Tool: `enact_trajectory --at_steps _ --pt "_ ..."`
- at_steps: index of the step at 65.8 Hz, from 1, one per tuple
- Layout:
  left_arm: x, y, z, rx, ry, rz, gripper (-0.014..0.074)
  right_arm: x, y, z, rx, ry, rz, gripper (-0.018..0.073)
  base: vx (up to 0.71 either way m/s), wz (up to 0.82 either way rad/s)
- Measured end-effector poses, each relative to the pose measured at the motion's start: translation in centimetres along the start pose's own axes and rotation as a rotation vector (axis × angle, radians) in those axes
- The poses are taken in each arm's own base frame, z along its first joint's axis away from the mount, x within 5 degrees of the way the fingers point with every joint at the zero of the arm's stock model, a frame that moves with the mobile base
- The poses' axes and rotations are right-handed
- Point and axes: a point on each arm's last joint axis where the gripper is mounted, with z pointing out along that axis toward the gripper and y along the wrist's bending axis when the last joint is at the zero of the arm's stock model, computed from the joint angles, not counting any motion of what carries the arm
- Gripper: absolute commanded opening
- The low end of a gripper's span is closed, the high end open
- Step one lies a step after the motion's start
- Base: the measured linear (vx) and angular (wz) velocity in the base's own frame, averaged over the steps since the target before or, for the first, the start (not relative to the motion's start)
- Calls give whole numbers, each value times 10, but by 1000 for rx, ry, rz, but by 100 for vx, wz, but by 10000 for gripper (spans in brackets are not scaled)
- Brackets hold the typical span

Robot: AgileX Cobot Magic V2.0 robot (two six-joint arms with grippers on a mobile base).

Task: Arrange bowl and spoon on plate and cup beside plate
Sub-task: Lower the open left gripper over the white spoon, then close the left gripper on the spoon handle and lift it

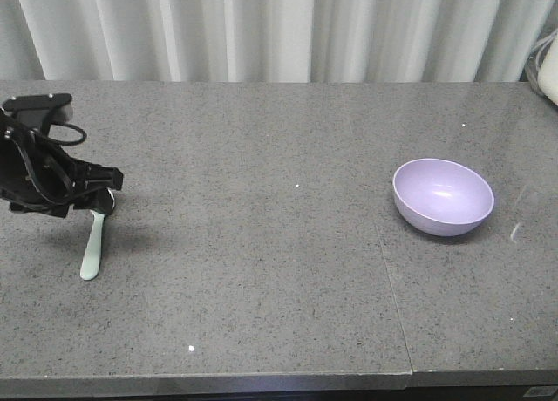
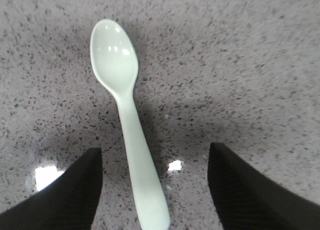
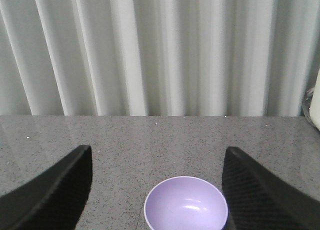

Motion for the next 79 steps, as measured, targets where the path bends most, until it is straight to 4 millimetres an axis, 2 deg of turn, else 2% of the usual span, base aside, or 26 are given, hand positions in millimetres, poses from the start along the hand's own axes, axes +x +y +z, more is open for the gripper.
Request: enact_trajectory --at_steps 24,47,58,79 --pt "-2 7 34 -32 62 6 449 0 0 0 -2 4 -2 536 0 0" --pt "-4 8 37 -45 43 17 449 0 0 0 -2 4 -3 536 0 0" --pt "-1 11 52 -53 106 15 449 0 0 0 -2 4 -3 536 0 0" --pt "-5 13 63 -62 130 23 430 0 0 0 -2 4 -3 536 0 0"
